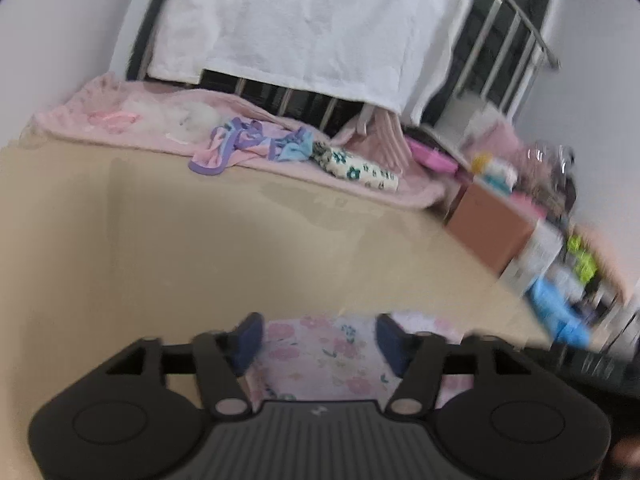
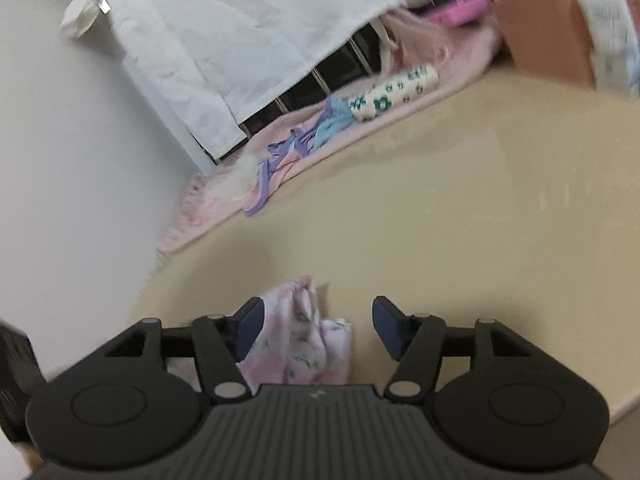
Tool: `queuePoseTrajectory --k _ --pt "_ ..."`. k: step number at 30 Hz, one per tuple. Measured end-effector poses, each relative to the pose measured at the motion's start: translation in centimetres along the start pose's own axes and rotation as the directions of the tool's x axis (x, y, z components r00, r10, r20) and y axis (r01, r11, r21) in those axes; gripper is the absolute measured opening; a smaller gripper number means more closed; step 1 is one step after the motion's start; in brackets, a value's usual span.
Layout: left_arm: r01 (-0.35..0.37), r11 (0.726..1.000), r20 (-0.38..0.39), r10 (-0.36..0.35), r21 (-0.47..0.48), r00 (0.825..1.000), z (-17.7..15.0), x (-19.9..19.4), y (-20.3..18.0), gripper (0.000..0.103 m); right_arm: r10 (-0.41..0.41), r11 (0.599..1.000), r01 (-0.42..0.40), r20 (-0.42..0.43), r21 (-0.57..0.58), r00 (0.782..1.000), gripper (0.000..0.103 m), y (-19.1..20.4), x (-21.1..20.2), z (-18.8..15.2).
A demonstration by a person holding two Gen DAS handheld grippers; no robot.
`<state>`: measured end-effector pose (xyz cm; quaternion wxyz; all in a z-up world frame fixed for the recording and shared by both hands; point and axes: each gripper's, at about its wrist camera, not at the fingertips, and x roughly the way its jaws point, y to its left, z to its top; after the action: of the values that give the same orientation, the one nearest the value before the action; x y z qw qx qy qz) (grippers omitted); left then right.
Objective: Fold clothes
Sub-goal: 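Grasp the folded floral dress bundle with the right gripper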
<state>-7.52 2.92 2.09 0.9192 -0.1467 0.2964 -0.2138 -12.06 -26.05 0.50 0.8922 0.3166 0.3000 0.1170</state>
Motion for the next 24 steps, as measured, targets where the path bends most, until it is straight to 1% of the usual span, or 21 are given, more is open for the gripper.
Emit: queuePoseTrajectory --k 2,4,5,6,7,8,9,11,12,13,14,15,17,19,20,21,23,24 --pt "-0.005 0.997 -0.02 0.003 -0.072 1.0 0.1 -0.1 1.0 0.068 -0.036 0.998 0.036 0.017 -0.052 0.999 0.061 0.6 -0.8 -0.6" --pt "0.006 0.993 -0.049 -0.011 -0.117 0.999 -0.1 0.3 1.6 0.066 -0.039 0.998 0.039 0.014 -0.046 0.999 0.061 0.7 -0.5 -1.0" --pt "0.01 0.992 -0.066 -0.019 -0.127 0.998 -0.2 0.5 1.8 0.06 -0.034 0.998 0.035 0.014 -0.052 0.999 0.061 0.9 -0.4 -1.1" --pt "0.008 0.992 -0.082 -0.019 -0.122 0.996 -0.3 0.8 1.7 0.052 -0.03 0.998 0.03 0.013 -0.06 0.999 0.061 1.0 -0.3 -1.2" --pt "0.005 0.994 -0.088 -0.015 -0.109 0.996 -0.3 1.0 1.5 0.05 -0.025 0.997 0.026 0.012 -0.068 1.0 0.058 1.1 -0.1 -1.3" --pt "-0.001 0.996 -0.085 -0.007 -0.094 0.996 -0.4 1.2 1.3 0.049 -0.012 0.998 0.012 0.0 -0.055 1.0 0.045 1.1 0.1 -1.2" --pt "-0.004 0.996 -0.084 -0.004 -0.087 0.996 -0.4 1.3 1.2 0.049 0.002 0.999 -0.003 -0.014 -0.037 1.0 0.043 1.0 0.4 -1.2" --pt "0.015 0.995 -0.089 -0.024 -0.097 0.996 -0.4 1.6 1.1 0.048 0.032 0.999 -0.032 -0.042 -0.002 0.999 0.042 0.9 0.9 -1.0" --pt "0.039 0.992 -0.095 -0.05 -0.118 0.994 -0.4 1.8 1.3 0.044 0.061 0.997 -0.058 -0.055 0.042 0.997 0.042 0.4 1.1 -0.8" --pt "0.061 0.989 -0.1 -0.075 -0.136 0.992 -0.5 2.0 1.4 0.043 0.093 0.992 -0.087 -0.067 0.092 0.993 0.037 -0.2 1.3 -0.6" --pt "0.075 0.987 -0.102 -0.09 -0.142 0.991 -0.6 2.2 1.3 0.043 0.121 0.985 -0.111 -0.074 0.133 0.99 0.035 -0.7 1.5 -0.5" --pt "0.079 0.987 -0.101 -0.093 -0.138 0.99 -0.6 2.2 1.2 0.043 0.149 0.976 -0.133 -0.08 0.171 0.986 0.034 -1.2 1.6 -0.3" --pt "0.081 0.987 -0.096 -0.094 -0.135 0.991 -0.6 2.2 1.1 0.043 0.209 0.951 -0.18 -0.093 0.25 0.974 0.029 -2.1 2.0 -0.2" --pt "0.074 0.988 -0.092 -0.087 -0.137 0.992 -0.6 2.2 1.3 0.043 0.207 0.953 -0.176 -0.104 0.248 0.973 0.029 -2.3 2.0 -0.1" --pt "0.07 0.988 -0.091 -0.083 -0.138 0.992 -0.6 2.2 1.3 0.044 0.18 0.966 -0.153 -0.114 0.209 0.977 0.033 -1.9 1.8 0.0" --pt "0.064 0.989 -0.088 -0.076 -0.132 0.993 -0.6 2.2 1.3 0.045 0.132 0.983 -0.115 -0.12 0.142 0.984 0.038 -1.1 1.5 0.2" --pt "0.042 0.994 -0.078 -0.05 -0.097 0.996 -0.7 1.9 0.9 0.045 0.061 0.998 -0.058 -0.096 0.034 0.994 0.058 0.0 0.4 0.5" --pt "0.036 0.996 -0.071 -0.041 -0.081 0.997 -0.8 1.9 0.7 0.046 0.032 0.999 -0.033 -0.079 -0.019 0.996 0.063 0.6 -0.4 0.6"
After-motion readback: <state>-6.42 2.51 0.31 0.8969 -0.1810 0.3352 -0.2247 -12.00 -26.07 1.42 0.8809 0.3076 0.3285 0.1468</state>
